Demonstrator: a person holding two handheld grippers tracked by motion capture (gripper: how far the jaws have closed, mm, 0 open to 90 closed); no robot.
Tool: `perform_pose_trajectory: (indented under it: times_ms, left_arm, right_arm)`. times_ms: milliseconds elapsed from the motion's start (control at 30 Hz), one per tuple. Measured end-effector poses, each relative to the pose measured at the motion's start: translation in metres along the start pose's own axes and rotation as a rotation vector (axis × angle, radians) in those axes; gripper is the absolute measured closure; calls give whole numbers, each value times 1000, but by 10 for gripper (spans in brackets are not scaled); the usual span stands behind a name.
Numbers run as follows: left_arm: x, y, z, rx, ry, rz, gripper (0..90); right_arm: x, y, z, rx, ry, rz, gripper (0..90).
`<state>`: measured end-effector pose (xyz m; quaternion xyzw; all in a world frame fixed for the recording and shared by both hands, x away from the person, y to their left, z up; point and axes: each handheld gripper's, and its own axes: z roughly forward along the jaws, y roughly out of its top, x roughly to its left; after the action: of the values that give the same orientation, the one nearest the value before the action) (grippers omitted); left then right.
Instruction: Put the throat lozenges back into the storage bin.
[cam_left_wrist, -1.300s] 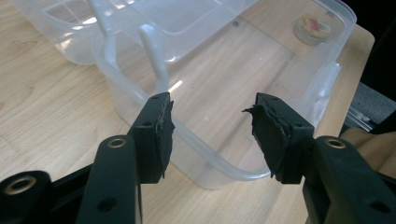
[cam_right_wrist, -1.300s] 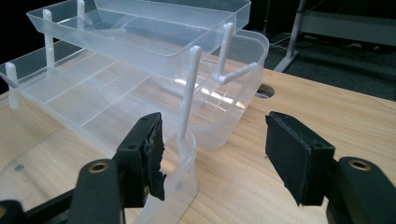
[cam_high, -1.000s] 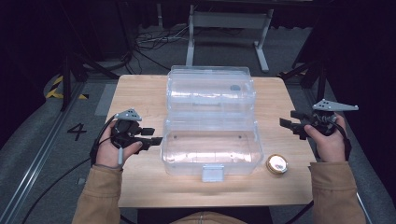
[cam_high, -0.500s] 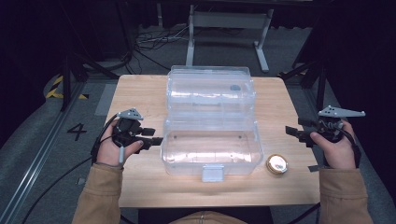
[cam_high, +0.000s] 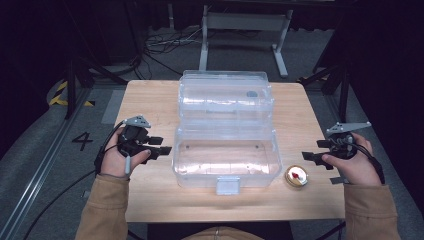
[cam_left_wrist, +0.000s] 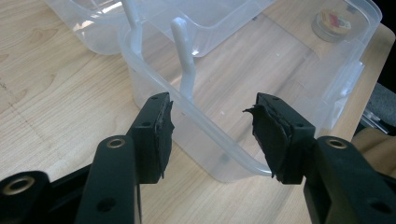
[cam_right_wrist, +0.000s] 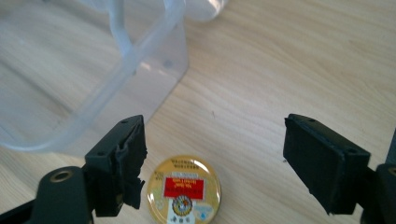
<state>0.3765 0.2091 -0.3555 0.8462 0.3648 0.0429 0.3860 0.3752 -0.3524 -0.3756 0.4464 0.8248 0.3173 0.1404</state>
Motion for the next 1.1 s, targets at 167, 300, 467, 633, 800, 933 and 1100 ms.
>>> perform_pose_trajectory:
  times_ms: [167,300,467,633,800,933,1100]
  left_arm:
    - [0,0,2,15,0,0,479]
    - [0,-1,2,20,-2,4,479]
    - [0,-1,3,26,-2,3,479]
    - [0,-1,3,31,-3,7,479]
    - [0,0,4,36,-4,11,479]
    - [-1,0,5,41,-5,8,479]
    - [0,0,6,47,-9,17,477]
  right_arm:
    - [2,-3,10,90,7,-21,224]
    - [4,-5,18,146,11,-29,225]
    - [5,-9,26,218,28,-36,225]
    - [6,-12,35,280,42,-54,223]
    - [9,-15,45,349,62,-76,210]
    - [12,-17,55,399,73,-99,203]
    - [15,-21,67,455,56,-107,202]
